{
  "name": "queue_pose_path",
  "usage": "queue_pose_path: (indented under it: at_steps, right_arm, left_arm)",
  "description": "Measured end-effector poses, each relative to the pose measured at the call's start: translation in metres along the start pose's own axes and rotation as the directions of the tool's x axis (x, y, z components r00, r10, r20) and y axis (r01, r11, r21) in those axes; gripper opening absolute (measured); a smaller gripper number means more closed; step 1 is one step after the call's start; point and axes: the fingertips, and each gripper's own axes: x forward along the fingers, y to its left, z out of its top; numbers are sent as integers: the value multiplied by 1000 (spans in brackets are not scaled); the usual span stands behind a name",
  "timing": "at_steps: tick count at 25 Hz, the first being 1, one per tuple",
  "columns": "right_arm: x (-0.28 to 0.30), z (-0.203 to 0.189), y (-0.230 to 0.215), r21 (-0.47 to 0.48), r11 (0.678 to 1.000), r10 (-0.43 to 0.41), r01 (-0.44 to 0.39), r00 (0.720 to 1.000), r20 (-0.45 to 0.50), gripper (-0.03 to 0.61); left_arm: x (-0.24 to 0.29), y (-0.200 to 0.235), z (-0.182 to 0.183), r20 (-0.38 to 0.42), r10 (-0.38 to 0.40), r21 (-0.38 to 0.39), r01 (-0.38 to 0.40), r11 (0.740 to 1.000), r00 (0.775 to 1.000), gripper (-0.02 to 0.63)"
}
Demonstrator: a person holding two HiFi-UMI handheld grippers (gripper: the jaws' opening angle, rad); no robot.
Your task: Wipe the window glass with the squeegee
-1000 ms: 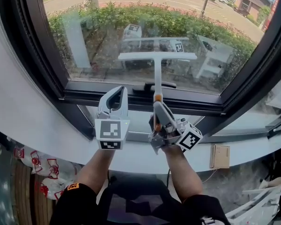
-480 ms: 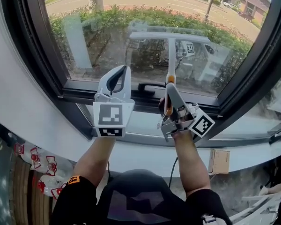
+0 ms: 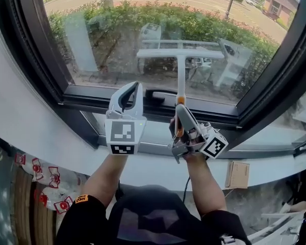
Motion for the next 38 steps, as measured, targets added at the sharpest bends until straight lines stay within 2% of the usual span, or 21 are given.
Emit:
queue_pose_path:
  at_steps: [6,12,22,26,30,32,38]
  right_arm:
    - [-45,-25,-23,44,996,-75,76,997,-24,48]
    - [-68,-36,-38,61,990,-120,123,991,-50,49]
    - [-82,-40,-41,79,987,-135,140,989,-68,48]
    - [-86,-36,-36,93,987,-127,131,991,-48,46]
    - [-79,-35,-38,77,989,-125,126,992,-15,44]
    - [-78,-21,-33,66,992,-112,111,994,5,44]
    - [-94,77,-3,-16,999,-50,52,996,68,44]
  left_arm:
    - [-5,-31,-53,-88,-39,-59,34,998,995,14]
    - [-6,-47,-84,-127,-33,-118,18,993,991,14]
    - [-9,-65,-94,-155,-38,-102,22,995,987,14]
    - [-10,-72,-88,-140,-44,-88,32,996,989,15]
    - [-11,-58,-90,-119,-46,-90,36,995,992,14]
    - [-8,-60,-84,-102,-54,-89,45,995,993,14]
    - [15,-115,-31,-35,-95,-49,93,994,995,14]
